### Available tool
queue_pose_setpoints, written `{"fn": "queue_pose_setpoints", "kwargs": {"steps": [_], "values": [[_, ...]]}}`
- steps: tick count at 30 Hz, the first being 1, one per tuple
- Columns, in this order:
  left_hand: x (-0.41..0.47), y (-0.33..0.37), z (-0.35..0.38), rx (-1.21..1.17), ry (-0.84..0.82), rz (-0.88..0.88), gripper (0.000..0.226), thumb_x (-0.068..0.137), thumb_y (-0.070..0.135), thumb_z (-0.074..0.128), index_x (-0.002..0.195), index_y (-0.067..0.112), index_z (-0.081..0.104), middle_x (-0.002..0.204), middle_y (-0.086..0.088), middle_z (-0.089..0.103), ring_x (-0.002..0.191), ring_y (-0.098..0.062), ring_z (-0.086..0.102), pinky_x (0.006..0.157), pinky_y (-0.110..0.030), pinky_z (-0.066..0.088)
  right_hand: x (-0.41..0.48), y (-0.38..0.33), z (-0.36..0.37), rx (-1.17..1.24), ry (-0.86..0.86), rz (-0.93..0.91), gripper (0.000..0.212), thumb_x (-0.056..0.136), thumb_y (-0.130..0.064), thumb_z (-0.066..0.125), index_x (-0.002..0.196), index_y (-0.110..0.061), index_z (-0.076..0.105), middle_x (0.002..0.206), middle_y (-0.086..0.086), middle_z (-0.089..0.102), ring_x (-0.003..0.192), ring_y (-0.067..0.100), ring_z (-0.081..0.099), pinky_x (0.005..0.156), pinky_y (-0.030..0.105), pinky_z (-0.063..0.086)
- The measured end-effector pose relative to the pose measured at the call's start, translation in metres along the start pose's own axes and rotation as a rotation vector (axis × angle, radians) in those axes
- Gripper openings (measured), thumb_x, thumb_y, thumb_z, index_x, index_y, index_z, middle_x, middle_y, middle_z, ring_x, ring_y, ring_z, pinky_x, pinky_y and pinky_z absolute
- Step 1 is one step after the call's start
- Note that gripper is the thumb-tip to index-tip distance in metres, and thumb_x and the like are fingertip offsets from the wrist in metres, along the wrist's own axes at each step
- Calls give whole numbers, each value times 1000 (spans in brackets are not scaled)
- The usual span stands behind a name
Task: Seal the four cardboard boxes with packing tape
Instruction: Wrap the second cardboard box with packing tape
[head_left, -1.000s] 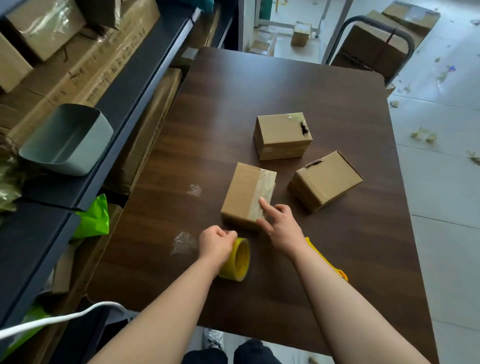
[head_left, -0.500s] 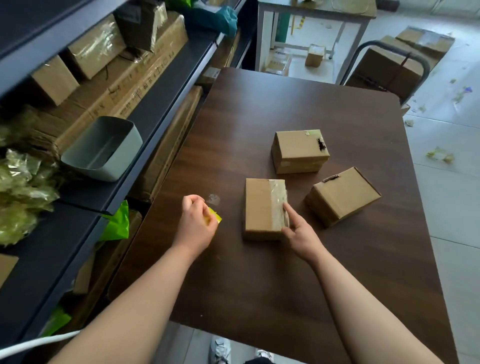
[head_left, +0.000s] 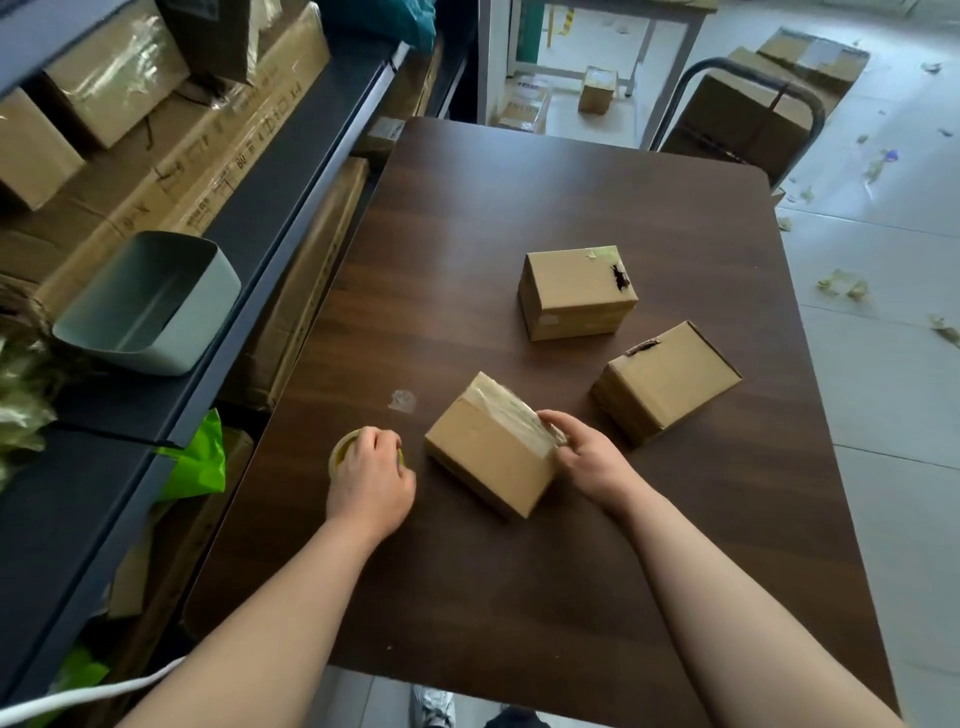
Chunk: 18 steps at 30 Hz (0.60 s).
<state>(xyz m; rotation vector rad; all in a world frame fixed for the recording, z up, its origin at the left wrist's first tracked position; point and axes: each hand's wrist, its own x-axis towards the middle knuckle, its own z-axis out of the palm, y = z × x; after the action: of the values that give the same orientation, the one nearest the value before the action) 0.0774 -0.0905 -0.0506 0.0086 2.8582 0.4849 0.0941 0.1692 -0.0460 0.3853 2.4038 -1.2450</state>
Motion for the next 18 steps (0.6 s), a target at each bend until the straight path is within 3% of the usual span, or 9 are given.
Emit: {"fn": "queue_pose_setpoints", "kwargs": {"steps": [1, 3, 7, 10, 13, 18], "values": [[2, 7, -1, -79, 56, 16, 38, 97, 30, 46, 132, 17, 47, 133, -3, 48, 121, -21, 49, 98, -33, 42, -1, 2, -1, -3, -8, -7, 57, 88, 0, 45, 135, -31, 52, 132, -6, 57, 117, 14, 52, 102, 28, 40], [4, 23, -1, -230, -12, 45, 42, 99, 39, 38, 134, 17, 46, 133, -3, 52, 120, -21, 50, 94, -34, 41, -3, 4, -4, -13, -16, -19, 57, 89, 1, 45, 135, -31, 53, 133, -7, 55, 121, 13, 50, 103, 24, 36], [-1, 39, 5, -103, -214, 3, 43, 96, 45, 41, 128, 18, 46, 122, -4, 58, 106, -24, 57, 84, -36, 47, -5, 8, -5, 0, -3, -24, 55, 89, 5, 44, 130, -29, 58, 136, -5, 53, 129, 13, 46, 107, 21, 31], [-1, 42, 6, -109, -113, -7, 51, 94, 42, 45, 137, 17, 40, 133, -4, 51, 120, -23, 49, 95, -38, 43, 0, 5, -7, -100, 79, -51, 50, 94, -2, 42, 139, -23, 51, 147, 1, 46, 140, 17, 35, 117, 30, 23], [18, 57, 5, -150, 50, 118, 51, 99, 38, 35, 147, 19, 31, 151, -2, 34, 140, -20, 29, 114, -38, 25, 10, -12, -4, -271, 171, -82, 46, 104, -24, 34, 150, -24, 33, 159, -1, 25, 149, 14, 12, 122, 38, 5], [61, 84, 16, 29, 45, 202, 49, 104, 38, 19, 151, 26, 24, 160, 1, 17, 149, -18, 6, 120, -41, 5, 38, -52, 23, -444, 239, -152, 52, 104, -44, 17, 154, -29, 19, 163, -3, 12, 150, 12, -1, 121, 40, -5]]}}
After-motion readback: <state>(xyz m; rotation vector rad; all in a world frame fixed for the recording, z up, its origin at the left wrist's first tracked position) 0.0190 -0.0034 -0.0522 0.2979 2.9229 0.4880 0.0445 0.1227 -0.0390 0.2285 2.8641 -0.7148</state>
